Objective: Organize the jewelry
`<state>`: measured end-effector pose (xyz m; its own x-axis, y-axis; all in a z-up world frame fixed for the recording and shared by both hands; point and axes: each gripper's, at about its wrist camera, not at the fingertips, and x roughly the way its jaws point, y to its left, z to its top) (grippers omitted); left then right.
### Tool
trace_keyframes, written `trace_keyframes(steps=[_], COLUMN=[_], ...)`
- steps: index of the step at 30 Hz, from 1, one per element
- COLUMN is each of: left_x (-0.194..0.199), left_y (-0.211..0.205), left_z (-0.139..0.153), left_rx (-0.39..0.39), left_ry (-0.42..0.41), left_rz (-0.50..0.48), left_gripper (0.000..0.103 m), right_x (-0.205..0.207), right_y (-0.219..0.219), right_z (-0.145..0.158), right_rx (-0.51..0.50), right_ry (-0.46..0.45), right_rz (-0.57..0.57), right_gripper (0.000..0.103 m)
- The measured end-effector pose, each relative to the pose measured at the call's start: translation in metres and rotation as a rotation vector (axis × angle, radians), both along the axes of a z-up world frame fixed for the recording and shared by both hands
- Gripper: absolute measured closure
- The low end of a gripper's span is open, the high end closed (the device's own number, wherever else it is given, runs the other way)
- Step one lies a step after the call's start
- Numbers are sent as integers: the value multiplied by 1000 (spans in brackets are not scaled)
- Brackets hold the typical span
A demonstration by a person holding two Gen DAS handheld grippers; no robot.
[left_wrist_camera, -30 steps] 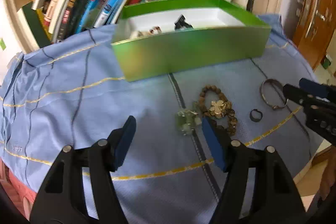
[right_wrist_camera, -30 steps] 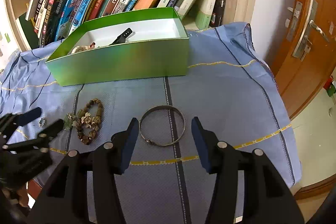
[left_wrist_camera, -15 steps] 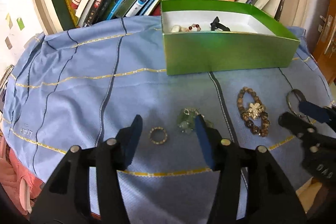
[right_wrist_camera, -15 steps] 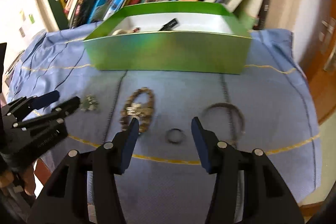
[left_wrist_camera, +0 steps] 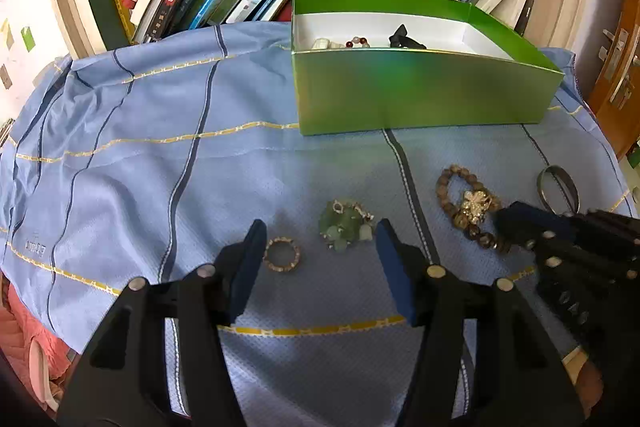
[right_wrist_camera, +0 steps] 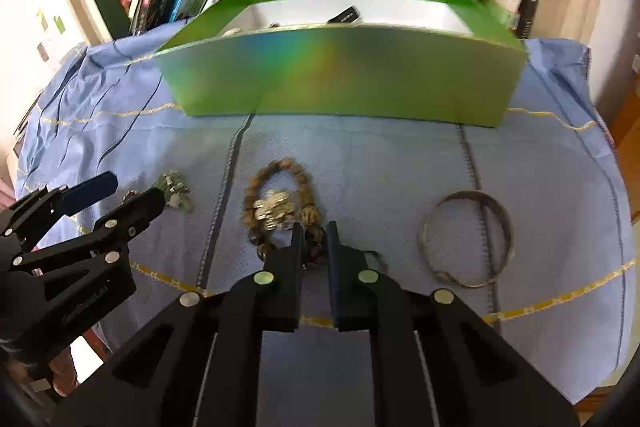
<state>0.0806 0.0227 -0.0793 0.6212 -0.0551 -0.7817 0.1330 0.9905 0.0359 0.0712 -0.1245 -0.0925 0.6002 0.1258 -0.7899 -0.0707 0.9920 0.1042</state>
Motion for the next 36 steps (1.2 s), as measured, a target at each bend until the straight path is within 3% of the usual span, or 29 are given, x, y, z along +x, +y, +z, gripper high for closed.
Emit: trace_keyframes(steps=[16,27,31,36], left_x=[-6,-9,-10,-11], left_y=[-8,-11,-16,-18], left_z=[2,7,7,4], left_rx=[-1,-1,15,30], left_ry=[-3,-14,-12,-4], left_rz=[-33,-45,-66,-71], left_gripper=[43,41,41,41], right_x=[-41,-46,-48,-51], right_y=[-25,-62,-69,-68], right_z=[78,32,19,6], right_rx=[0,-21,-62,-140], right_ry=[-229,-85,-50,-13], right_rz=[-18,-107,-137,-153], right_gripper=[92,90,73,72])
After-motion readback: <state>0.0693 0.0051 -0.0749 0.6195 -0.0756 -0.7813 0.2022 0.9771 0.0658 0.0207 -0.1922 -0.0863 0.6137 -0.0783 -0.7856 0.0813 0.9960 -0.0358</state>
